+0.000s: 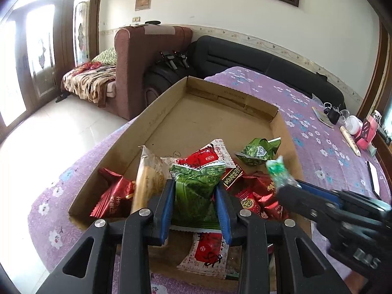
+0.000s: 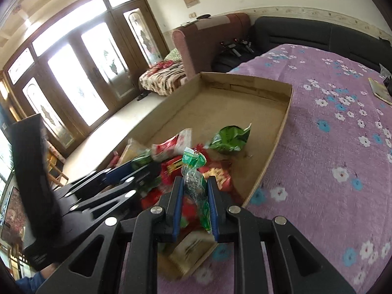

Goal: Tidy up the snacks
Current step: 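Open the left gripper over the tray while the right releases its clear packet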

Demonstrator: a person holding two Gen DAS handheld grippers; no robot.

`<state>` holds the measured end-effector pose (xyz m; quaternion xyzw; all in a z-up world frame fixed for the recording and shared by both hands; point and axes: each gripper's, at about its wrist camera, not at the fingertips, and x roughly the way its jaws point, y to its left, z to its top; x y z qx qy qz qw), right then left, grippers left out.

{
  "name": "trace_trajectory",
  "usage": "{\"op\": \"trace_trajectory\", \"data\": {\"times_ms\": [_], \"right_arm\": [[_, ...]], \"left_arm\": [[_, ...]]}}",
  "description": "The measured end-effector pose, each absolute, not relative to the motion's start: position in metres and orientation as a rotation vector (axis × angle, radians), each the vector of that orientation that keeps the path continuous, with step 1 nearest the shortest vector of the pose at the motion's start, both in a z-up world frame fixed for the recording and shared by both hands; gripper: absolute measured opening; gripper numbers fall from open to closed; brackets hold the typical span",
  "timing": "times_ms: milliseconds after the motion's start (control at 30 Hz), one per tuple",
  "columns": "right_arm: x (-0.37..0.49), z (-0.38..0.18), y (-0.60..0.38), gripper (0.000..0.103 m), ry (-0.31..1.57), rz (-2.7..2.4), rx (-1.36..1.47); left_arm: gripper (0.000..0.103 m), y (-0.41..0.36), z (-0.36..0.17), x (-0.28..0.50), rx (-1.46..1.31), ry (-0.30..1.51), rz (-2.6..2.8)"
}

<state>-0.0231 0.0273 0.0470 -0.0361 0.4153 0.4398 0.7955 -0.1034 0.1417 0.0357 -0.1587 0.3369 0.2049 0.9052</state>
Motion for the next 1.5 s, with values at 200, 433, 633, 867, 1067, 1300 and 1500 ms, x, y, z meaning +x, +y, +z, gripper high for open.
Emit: {"op": "trace_trajectory", "data": {"times_ms": [200, 433, 633, 867, 1067, 1300, 1500], "right_arm": [[-0.017, 0.04, 0.033, 0.019, 0.837, 0.929, -0.072], [-0.025, 0.038, 0.034, 0.019, 0.785, 0.931, -0.105], [-0.03, 0.037, 0.03, 0.019, 0.77, 0.926, -0.109], [-0.029, 0.038, 0.026, 0.019, 0.774, 0.921, -0.085], [-0.025, 0.038, 0.025, 0.019, 0.784, 0.921, -0.064], [-0.019, 0.036, 0.025, 0.019, 0.79, 0.92, -0.048], [-0.02, 0.036, 0.024, 0.019, 0.795, 0.932, -0.038]], "left_arm": [[0.034, 0.138, 0.033, -0.095, -0.303, 0.73, 0.425], [0.033, 0.126, 0.032, -0.092, -0.215, 0.744, 0.461], [0.033, 0.122, 0.033, -0.094, -0.178, 0.742, 0.485], [0.033, 0.115, 0.034, -0.096, -0.133, 0.733, 0.502], [0.034, 0.112, 0.035, -0.098, -0.111, 0.728, 0.516], [0.034, 0.112, 0.034, -0.098, -0.1, 0.729, 0.525], [0.044, 0.111, 0.036, -0.1, -0.093, 0.72, 0.531]]}}
